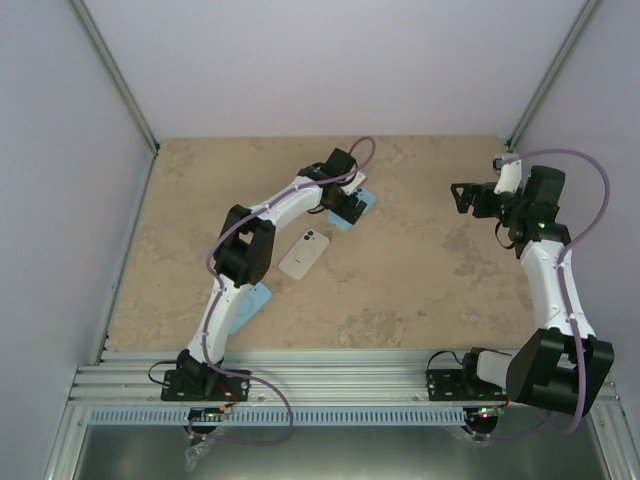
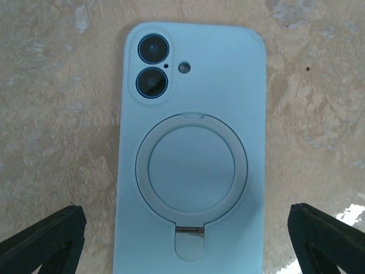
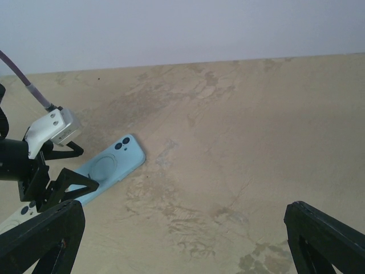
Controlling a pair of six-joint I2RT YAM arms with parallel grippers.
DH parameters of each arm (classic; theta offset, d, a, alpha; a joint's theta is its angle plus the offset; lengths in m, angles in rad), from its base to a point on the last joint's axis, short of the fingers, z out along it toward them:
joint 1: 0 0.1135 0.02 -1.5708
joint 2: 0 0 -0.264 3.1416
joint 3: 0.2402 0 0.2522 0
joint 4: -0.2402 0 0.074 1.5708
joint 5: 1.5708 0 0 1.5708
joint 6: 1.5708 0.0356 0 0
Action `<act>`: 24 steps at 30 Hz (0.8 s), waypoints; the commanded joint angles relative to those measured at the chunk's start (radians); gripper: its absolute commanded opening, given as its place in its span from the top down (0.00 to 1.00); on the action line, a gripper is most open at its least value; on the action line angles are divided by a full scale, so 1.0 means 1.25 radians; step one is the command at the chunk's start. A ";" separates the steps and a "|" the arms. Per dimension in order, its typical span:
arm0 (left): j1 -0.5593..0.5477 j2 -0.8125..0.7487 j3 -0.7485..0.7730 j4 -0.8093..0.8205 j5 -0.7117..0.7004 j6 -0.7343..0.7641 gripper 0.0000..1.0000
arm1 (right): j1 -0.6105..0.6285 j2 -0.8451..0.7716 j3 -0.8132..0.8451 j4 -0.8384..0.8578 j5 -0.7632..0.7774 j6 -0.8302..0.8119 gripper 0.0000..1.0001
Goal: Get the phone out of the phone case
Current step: Pick up the phone at the center of the board.
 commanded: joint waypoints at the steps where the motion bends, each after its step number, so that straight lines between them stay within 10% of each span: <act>1: -0.006 0.036 0.032 -0.024 -0.010 -0.005 0.01 | -0.005 0.008 0.008 -0.003 0.013 -0.011 0.02; 24: -0.019 0.140 0.086 -0.097 0.023 -0.007 0.10 | -0.005 0.014 0.038 -0.031 0.025 -0.042 0.02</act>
